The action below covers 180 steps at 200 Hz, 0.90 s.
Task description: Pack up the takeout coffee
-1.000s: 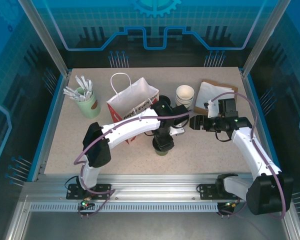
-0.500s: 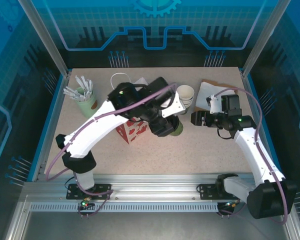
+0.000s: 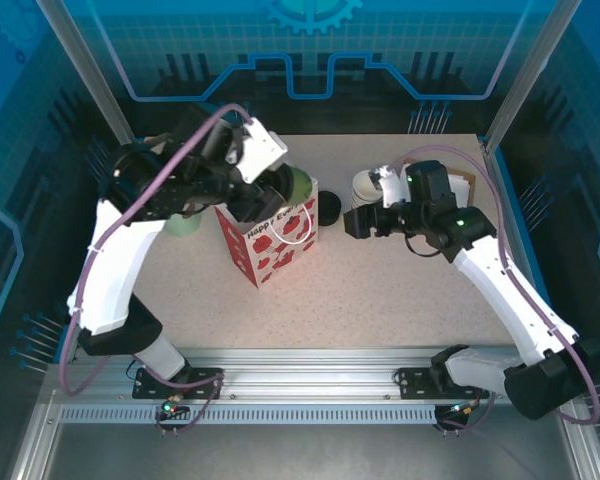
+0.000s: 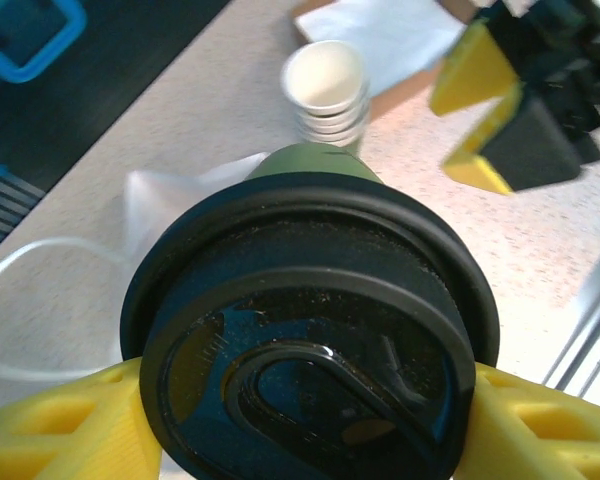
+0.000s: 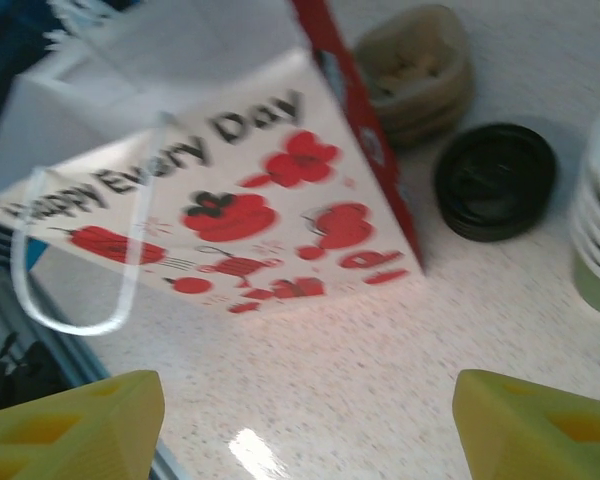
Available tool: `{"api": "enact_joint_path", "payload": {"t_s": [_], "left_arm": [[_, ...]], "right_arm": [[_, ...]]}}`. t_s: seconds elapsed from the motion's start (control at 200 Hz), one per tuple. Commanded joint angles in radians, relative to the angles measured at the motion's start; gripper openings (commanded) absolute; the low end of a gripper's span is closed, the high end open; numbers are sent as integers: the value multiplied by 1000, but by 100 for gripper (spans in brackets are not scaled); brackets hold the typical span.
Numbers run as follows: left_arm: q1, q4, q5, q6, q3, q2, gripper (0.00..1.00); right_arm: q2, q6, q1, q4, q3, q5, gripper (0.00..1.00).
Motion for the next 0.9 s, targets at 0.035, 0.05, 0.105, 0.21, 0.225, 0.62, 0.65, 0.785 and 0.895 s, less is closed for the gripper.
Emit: {"api": "enact_joint_path", "payload": {"t_s": [0.035, 0.05, 0.105, 0.21, 0.225, 0.62, 0.65, 0.785, 0.895], "left_arm": [[143, -21, -28, 18, -82, -62, 47], [158, -19, -30, 19, -88, -66, 47], [205, -19, -25, 22, -100, -69, 46], [240, -28, -7, 23, -97, -42, 46], [242, -32, -4, 25, -98, -38, 46], [245, -67, 3, 37, -157, 73, 45], [246, -71, 8, 36, -159, 81, 45], [246, -85, 4, 36, -167, 115, 45], [245, -101, 4, 33, -166, 145, 45]], "right_arm": [[91, 41, 105, 54, 77, -81, 74], [102, 45, 118, 60, 82, -81, 73], [137, 54, 153, 70, 101, -76, 70], [199, 58, 199, 64, 141, -46, 60], [206, 58, 204, 64, 144, -42, 58], [253, 48, 238, 54, 139, 36, 20], [252, 45, 238, 56, 137, 40, 18], [253, 40, 239, 57, 131, 42, 16], [252, 40, 238, 67, 120, 46, 15]]}}
